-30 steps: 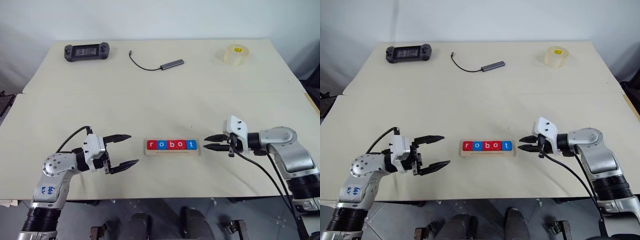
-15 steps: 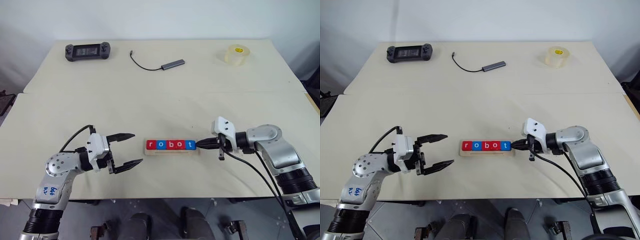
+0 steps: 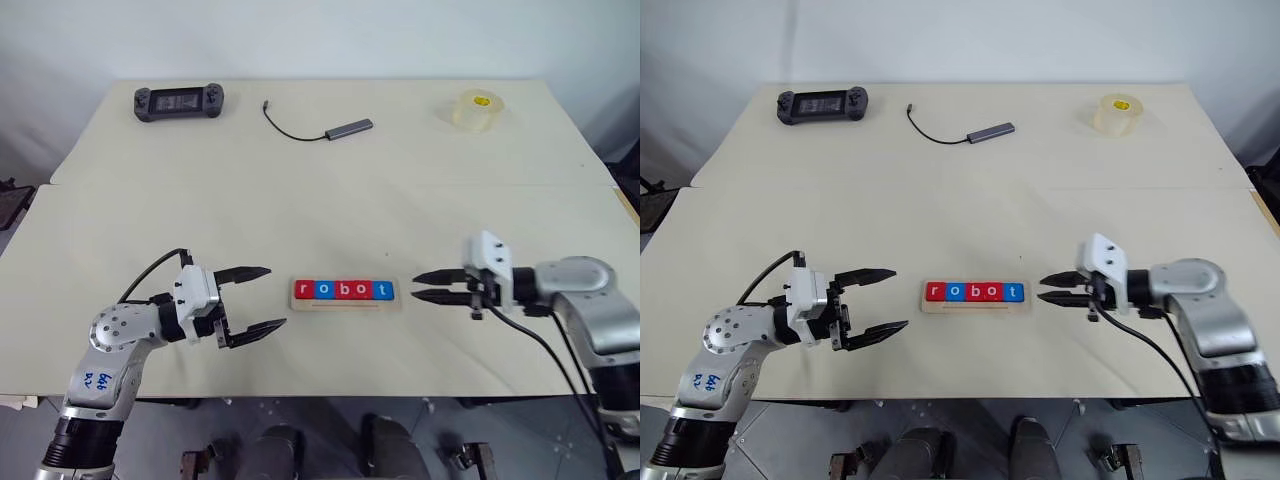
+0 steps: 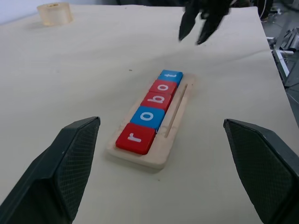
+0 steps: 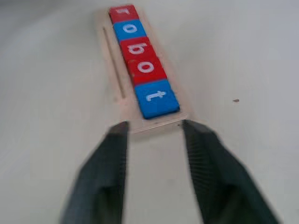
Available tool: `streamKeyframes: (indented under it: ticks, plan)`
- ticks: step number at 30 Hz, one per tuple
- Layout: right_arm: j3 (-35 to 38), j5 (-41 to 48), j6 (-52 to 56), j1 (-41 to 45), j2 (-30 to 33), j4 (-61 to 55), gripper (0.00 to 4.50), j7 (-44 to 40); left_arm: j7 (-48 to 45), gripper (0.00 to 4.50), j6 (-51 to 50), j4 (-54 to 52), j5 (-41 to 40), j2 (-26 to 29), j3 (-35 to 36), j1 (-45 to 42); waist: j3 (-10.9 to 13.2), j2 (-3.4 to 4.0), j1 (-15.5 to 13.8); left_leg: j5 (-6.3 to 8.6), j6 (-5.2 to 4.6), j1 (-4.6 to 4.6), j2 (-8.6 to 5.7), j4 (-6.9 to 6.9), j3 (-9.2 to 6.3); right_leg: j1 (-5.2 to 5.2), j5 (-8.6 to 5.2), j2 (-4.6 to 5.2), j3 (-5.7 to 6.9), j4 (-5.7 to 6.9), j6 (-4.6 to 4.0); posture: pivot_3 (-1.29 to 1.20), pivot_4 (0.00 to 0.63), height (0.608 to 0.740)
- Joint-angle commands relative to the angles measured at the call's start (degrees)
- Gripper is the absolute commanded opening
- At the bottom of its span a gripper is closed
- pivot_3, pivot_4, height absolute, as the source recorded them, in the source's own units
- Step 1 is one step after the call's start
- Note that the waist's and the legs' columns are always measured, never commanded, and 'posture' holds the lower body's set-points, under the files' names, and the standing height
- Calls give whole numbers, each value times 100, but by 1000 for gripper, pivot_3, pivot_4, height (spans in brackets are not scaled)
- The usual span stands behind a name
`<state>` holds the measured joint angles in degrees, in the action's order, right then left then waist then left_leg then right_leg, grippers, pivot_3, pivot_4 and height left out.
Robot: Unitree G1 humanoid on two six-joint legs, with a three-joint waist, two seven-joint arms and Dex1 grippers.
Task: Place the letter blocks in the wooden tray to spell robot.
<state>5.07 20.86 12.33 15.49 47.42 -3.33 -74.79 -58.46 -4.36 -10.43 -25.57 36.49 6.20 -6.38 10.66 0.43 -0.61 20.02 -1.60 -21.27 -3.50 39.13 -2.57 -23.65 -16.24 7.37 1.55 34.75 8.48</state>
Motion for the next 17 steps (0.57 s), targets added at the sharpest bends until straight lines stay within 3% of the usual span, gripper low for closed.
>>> streamKeyframes:
  ticks: [1,5,6,17]
  plan:
    - [479,255,-575,-376,157,-121,3023,-267,-36,4500,14,32,-156,159,370,55,0,0,7,0,0,2,0,0,3,0,0,-1,-3,1,0,0,150,740]
    - [907,696,-370,-484,71,-4,4326,-145,-15,4500,38,315,-113,250,604,-14,0,0,29,0,0,8,-1,1,8,3,0,0,-9,1,0,0,150,740]
    - [907,701,-380,-531,123,10,4458,-214,22,4500,-67,371,-155,267,640,-51,0,0,30,0,0,9,0,1,7,3,0,0,-9,1,0,0,150,740]
    - [810,730,-678,-398,-86,241,4458,-171,134,4500,254,582,125,117,509,-55,0,0,38,0,0,7,1,1,4,4,0,2,-6,3,0,0,150,740]
